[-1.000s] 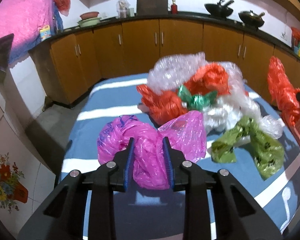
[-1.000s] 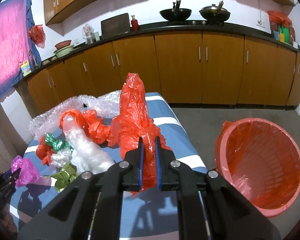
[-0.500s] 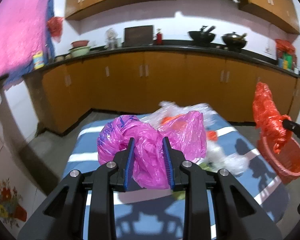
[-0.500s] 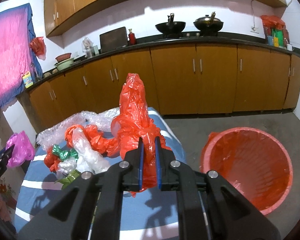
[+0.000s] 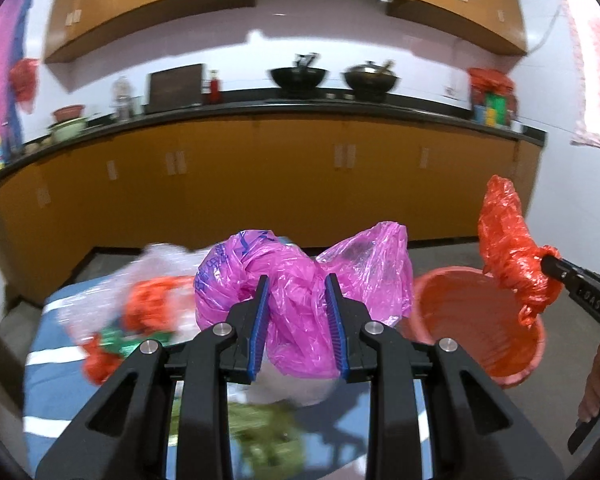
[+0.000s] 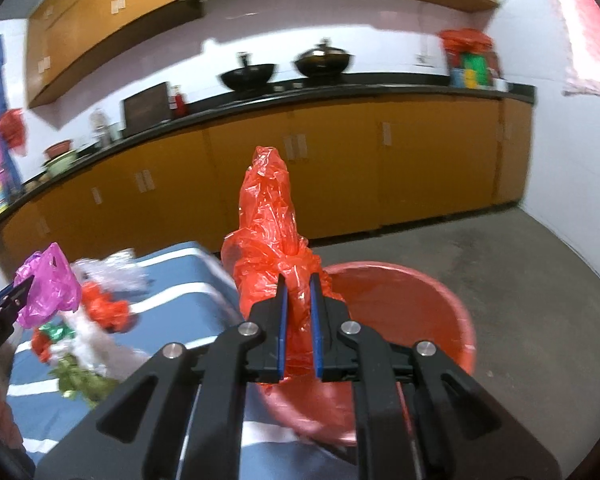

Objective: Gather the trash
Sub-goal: 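Carry the red bag and pink bag over the red basket with both grippers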

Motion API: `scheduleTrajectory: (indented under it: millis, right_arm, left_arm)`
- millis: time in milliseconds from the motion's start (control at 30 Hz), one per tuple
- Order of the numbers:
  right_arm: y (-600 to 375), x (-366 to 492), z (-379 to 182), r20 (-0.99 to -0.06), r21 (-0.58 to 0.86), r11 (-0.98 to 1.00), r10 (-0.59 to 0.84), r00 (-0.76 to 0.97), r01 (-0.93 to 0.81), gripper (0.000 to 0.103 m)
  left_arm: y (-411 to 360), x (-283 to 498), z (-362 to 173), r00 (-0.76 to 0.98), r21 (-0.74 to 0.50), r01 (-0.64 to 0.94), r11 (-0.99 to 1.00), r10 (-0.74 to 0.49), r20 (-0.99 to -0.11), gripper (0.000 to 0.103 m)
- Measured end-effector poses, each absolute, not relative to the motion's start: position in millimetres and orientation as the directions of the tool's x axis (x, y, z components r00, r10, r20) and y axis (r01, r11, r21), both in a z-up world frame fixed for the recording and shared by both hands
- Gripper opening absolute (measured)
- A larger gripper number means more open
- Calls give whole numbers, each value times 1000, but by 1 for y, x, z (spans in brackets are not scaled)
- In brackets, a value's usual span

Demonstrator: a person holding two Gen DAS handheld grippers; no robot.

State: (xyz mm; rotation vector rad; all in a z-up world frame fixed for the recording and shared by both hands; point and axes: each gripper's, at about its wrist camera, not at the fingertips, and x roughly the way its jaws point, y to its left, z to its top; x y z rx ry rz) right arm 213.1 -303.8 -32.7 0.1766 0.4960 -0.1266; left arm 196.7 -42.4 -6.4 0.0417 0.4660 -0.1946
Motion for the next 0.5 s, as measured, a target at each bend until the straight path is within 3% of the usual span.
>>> scheduleTrajectory:
  millis: [500]
  right_arm:
    - [-403, 227, -73, -537, 196, 929, -167, 827, 314, 11]
  left_arm:
    - [-178, 249, -39, 774, -9, 420, 908, -363, -519, 28]
